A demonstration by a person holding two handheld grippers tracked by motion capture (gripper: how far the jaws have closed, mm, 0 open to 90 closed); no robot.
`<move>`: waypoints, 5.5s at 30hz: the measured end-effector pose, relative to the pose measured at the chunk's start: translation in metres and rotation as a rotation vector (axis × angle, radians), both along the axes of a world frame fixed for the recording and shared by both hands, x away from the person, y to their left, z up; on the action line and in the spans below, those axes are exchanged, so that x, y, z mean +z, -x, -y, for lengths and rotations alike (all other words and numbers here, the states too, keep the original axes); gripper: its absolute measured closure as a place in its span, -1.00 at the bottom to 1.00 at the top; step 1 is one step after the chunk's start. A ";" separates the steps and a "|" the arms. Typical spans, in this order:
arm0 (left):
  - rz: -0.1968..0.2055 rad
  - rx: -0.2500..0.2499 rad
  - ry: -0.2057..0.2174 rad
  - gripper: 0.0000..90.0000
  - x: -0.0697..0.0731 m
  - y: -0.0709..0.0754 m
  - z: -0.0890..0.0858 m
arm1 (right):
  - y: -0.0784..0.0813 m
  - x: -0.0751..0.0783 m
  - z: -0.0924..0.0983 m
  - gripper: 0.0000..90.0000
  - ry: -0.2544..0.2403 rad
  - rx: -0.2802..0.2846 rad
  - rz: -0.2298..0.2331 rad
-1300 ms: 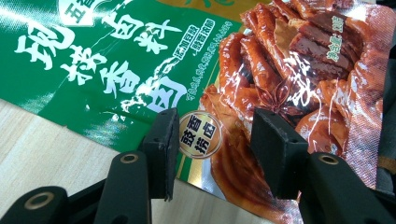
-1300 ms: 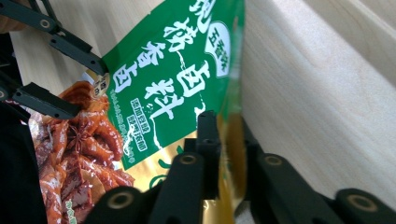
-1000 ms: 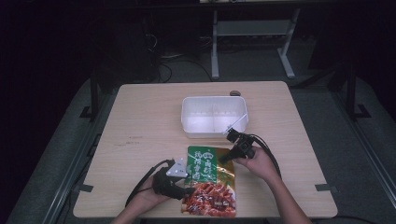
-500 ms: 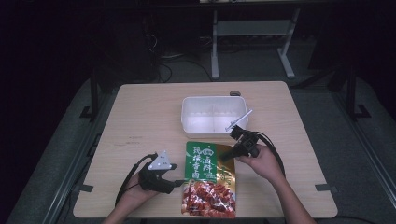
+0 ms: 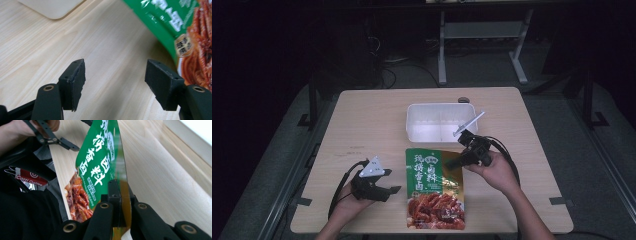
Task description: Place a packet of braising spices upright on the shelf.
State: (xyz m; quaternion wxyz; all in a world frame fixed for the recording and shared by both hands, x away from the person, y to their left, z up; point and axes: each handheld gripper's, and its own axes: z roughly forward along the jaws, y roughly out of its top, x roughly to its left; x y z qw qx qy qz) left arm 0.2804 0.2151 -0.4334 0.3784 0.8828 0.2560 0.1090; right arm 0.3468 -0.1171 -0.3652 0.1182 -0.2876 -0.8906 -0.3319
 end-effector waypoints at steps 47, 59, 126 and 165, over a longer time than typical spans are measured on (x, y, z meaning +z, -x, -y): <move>0.001 0.050 0.016 -0.35 0.001 -0.006 -0.012 | 0.013 0.112 0.032 1.00 0.000 -0.043 0.158; 0.001 0.061 0.020 -0.35 0.001 -0.007 -0.014 | 0.005 0.133 0.048 1.00 -0.026 -0.108 0.198; 0.002 0.082 0.051 -0.35 0.001 -0.011 -0.022 | -0.114 0.129 0.031 1.00 0.066 -0.454 0.369; 0.003 0.078 0.055 -0.35 0.002 -0.010 -0.021 | -0.117 0.085 0.026 0.99 0.091 -0.461 0.376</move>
